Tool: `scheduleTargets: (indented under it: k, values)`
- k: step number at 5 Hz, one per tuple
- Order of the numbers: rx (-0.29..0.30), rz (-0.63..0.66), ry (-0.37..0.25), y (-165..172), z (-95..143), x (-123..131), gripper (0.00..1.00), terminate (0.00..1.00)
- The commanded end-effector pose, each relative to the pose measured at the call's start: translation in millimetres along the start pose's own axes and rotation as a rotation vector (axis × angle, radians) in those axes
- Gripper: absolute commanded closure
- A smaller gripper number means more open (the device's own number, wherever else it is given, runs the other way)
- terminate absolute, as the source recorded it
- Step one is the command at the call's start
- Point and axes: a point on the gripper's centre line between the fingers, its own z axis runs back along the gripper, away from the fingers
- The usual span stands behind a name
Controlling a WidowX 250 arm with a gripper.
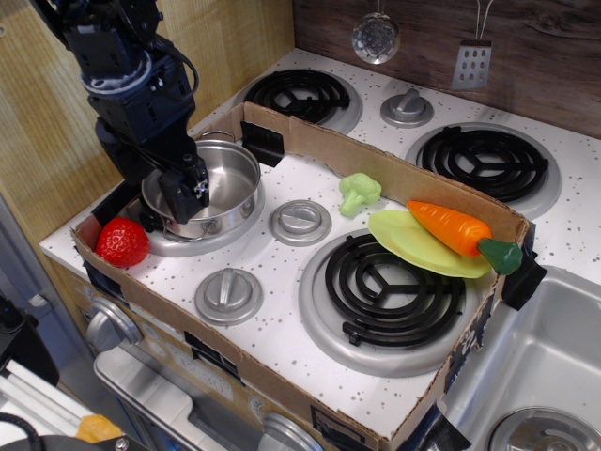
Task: Take carrot off plate
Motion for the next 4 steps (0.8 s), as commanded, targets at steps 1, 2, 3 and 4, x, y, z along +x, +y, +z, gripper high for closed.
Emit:
scheduleTargets:
  k: [1,2,3,4]
  values:
    - [0.000,0.000,0.000,0,0,0,0.00,0.00]
    - [0.085,-0.260,-0.081,4,-6,8,0.00,0.00]
    - [0.072,-0.517,-0.089,5,-2,18,0.00,0.00]
    - [0.023,-0.770,-0.086,-4,-2,28,0.00,0.00]
